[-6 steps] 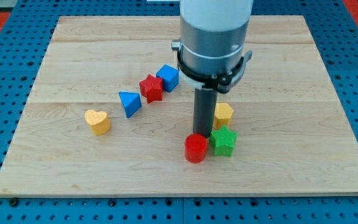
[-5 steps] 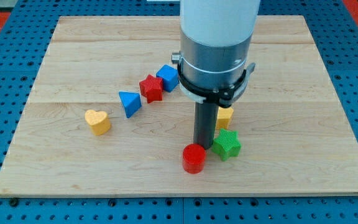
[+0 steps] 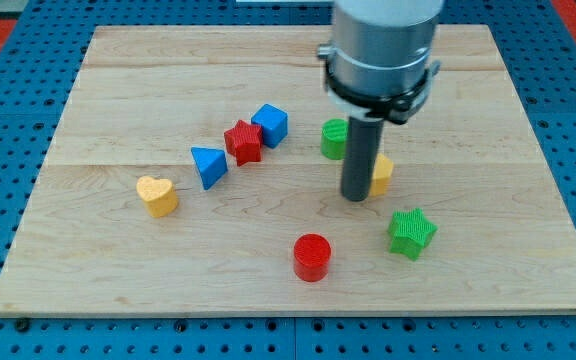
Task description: Move the yellow hexagon bottom right to the green circle
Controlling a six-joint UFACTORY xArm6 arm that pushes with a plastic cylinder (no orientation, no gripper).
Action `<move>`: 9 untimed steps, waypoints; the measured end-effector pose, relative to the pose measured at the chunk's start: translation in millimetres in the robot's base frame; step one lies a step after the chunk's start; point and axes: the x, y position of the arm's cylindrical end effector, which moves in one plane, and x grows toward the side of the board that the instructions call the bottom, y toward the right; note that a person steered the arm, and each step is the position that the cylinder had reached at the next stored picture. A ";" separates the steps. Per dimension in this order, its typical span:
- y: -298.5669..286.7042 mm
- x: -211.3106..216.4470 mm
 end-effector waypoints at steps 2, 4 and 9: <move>0.0 -9.0; 46.3 4.0; -10.4 -85.7</move>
